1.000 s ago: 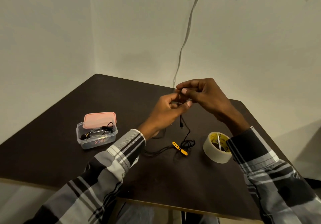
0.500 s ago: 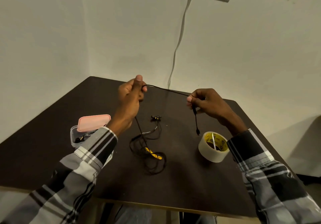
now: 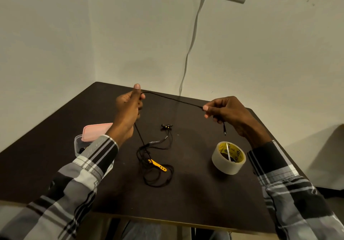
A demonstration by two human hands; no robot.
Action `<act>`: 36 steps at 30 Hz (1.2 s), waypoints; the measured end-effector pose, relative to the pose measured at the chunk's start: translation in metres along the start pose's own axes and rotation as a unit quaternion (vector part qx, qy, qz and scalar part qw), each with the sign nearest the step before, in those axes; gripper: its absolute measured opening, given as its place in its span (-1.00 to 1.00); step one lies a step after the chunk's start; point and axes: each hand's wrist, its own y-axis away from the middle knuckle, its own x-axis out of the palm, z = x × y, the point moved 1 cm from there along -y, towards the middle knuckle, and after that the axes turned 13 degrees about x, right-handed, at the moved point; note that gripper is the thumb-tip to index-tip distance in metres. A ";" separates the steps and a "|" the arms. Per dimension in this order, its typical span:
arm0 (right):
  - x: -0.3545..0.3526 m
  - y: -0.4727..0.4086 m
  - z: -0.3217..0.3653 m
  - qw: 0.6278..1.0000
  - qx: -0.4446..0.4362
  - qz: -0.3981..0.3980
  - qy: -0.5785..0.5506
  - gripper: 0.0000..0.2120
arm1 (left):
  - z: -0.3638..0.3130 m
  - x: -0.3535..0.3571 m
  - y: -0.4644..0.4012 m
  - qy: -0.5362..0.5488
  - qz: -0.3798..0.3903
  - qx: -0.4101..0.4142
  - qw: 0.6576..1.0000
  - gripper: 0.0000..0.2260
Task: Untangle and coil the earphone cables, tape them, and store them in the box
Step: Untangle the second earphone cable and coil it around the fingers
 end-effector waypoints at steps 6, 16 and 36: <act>0.022 0.007 0.014 0.995 -0.086 -0.034 0.034 -0.67 | -0.009 0.021 0.018 -0.043 0.141 0.032 0.989 -0.70; 0.032 0.018 0.034 0.987 -0.135 -0.058 -0.070 -0.88 | -0.021 0.029 0.015 -0.053 0.223 0.064 0.971 -0.76; 0.051 0.020 0.032 0.949 -0.256 -0.078 0.166 -0.24 | -0.024 0.041 0.009 -0.109 0.306 0.092 0.941 -0.80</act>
